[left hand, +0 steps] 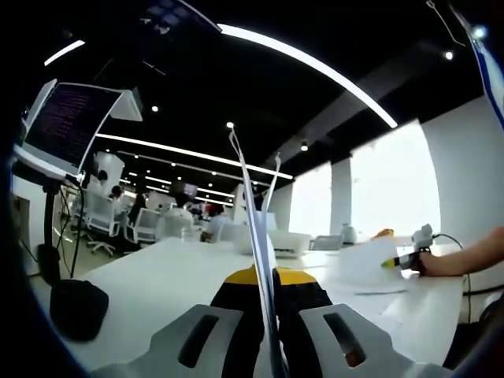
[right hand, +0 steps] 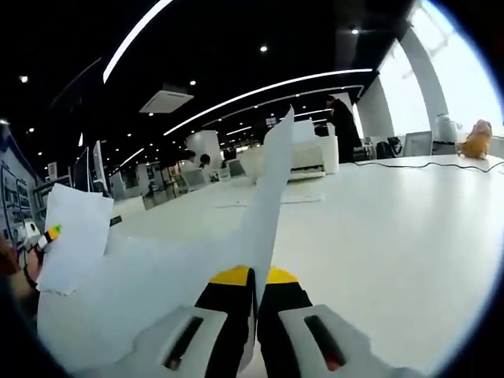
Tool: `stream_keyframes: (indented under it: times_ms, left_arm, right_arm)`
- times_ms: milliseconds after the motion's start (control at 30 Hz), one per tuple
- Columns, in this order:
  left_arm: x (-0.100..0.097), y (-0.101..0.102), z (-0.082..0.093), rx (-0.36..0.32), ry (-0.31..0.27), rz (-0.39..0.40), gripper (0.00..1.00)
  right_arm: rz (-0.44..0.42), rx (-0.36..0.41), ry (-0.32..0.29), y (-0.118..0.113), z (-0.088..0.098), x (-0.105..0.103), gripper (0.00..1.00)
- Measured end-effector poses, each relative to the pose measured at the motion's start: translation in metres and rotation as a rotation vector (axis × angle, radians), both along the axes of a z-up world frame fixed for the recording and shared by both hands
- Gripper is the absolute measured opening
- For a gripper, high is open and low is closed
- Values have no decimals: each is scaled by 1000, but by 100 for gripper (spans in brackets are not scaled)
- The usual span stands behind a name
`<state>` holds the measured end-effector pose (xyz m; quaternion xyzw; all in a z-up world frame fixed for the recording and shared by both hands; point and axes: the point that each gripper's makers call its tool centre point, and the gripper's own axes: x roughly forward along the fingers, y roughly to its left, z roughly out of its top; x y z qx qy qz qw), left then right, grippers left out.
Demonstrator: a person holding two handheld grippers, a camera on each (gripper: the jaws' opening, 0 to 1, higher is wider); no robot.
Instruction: Organize the stack of printing papers by aligning and flattening the scattered papers on the table
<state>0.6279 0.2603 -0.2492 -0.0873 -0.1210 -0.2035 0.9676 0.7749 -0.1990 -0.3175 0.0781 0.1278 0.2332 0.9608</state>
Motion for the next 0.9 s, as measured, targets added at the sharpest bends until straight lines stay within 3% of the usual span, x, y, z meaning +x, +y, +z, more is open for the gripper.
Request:
stream_keyframes:
  times_ms: [467, 600, 900]
  left_arm:
    - [0, 0, -1, 3, 2, 0, 7]
    - [0, 0, -1, 2, 3, 0, 7]
    - [0, 0, -1, 7, 4, -3, 8]
  right_arm:
    - [2, -11, -6, 2, 1, -2, 0]
    - [-7, -45, -19, 5, 3, -3, 0]
    - [3, -23, -25, 8, 12, -5, 0]
